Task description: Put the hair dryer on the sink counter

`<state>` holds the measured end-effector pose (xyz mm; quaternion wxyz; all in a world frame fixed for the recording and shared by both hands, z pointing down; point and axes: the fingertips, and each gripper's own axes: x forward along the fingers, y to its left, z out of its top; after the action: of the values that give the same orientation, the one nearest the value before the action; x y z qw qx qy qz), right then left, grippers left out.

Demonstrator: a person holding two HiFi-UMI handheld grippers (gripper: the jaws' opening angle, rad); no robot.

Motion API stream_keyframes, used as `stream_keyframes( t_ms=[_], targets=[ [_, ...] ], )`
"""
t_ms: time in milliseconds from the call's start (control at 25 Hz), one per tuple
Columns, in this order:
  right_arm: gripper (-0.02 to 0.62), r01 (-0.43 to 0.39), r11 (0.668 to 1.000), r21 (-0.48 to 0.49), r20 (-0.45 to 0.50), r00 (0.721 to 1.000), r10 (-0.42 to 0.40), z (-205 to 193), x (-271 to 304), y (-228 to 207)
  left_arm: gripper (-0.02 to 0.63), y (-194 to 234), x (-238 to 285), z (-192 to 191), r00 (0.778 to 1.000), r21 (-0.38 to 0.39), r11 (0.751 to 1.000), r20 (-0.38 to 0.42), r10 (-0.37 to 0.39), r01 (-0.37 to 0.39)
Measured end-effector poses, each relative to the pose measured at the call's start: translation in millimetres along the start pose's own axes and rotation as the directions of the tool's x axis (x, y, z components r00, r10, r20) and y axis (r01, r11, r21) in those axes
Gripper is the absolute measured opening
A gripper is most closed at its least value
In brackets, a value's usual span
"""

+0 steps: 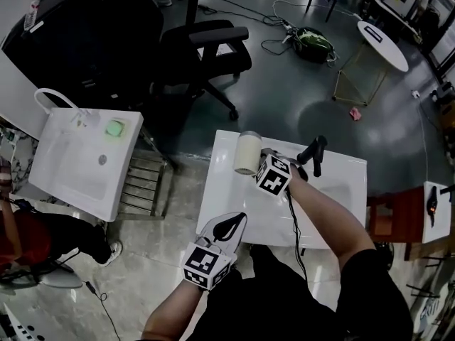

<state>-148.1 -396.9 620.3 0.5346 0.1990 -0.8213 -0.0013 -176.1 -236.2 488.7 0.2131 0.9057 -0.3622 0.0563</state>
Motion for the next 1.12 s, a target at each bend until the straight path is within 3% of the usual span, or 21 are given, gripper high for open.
stream_keyframes(
  t_ms=[240, 480, 640, 1120],
  targets=[
    [0.158, -0.056, 0.998, -0.027, -0.074, 0.996, 0.054, -8.2, 29.1, -11.8, 0.003, 8.8, 11.8, -3.7, 1.0, 0.004, 1.0, -0.011, 0.007, -0.007],
    [0.158, -0.084, 0.987, -0.135, -0.193, 0.979, 0.057, -16.8, 57.7, -19.4, 0.003, 15.0, 21.7, -6.3, 0.999, -0.014, 1.0, -0.025, 0.025, -0.026],
    [0.158, -0.116, 0.985, -0.124, -0.247, 0.965, 0.083, -18.7, 73.4, -24.0, 0.003, 20.1, 27.7, -8.0, 0.999, -0.035, 0.999, -0.03, 0.037, -0.038],
    [0.161, -0.112, 0.982, -0.152, -0.277, 0.958, 0.067, -16.2, 97.0, -23.7, 0.003, 36.5, 28.3, -15.3, 0.998, -0.089, 0.994, -0.015, 0.064, -0.065]
  ],
)
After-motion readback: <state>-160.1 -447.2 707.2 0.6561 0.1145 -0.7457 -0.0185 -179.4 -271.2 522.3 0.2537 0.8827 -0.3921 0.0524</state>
